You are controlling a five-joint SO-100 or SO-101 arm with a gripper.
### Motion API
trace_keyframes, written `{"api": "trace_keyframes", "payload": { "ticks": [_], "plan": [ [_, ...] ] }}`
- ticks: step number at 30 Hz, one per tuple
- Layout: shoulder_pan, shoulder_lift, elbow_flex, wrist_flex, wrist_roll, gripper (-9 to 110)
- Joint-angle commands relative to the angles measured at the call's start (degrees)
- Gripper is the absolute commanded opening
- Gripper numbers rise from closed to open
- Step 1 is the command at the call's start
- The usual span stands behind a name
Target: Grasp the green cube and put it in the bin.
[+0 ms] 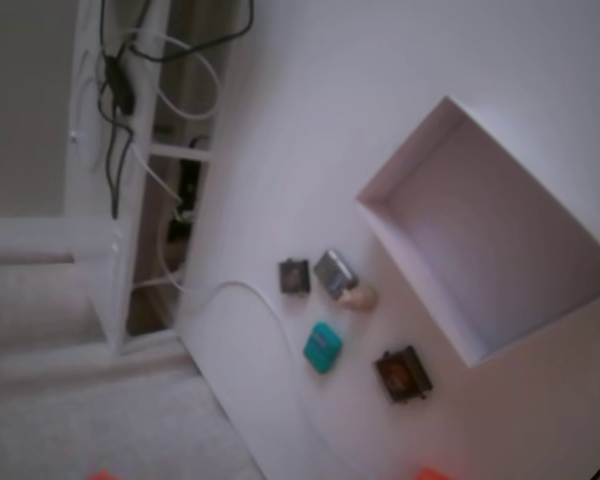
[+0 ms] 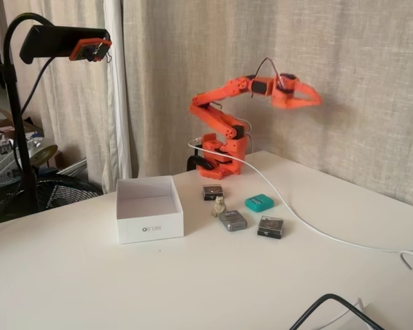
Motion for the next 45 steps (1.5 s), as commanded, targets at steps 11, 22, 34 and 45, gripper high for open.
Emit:
{"api": "trace_keyframes", "payload": {
  "ticks": [11, 22, 34, 45],
  "plan": [
    [14.94, -30.94, -38.67, 28.74, 2.55, -3],
    [26.28, -30.59, -25.84, 57.92, 2.55, -3],
    [32.34, -38.06, -14.94, 55.28, 2.11, 30],
    [33.75, -45.97, -11.16, 51.94, 2.02, 34]
  ]
}}
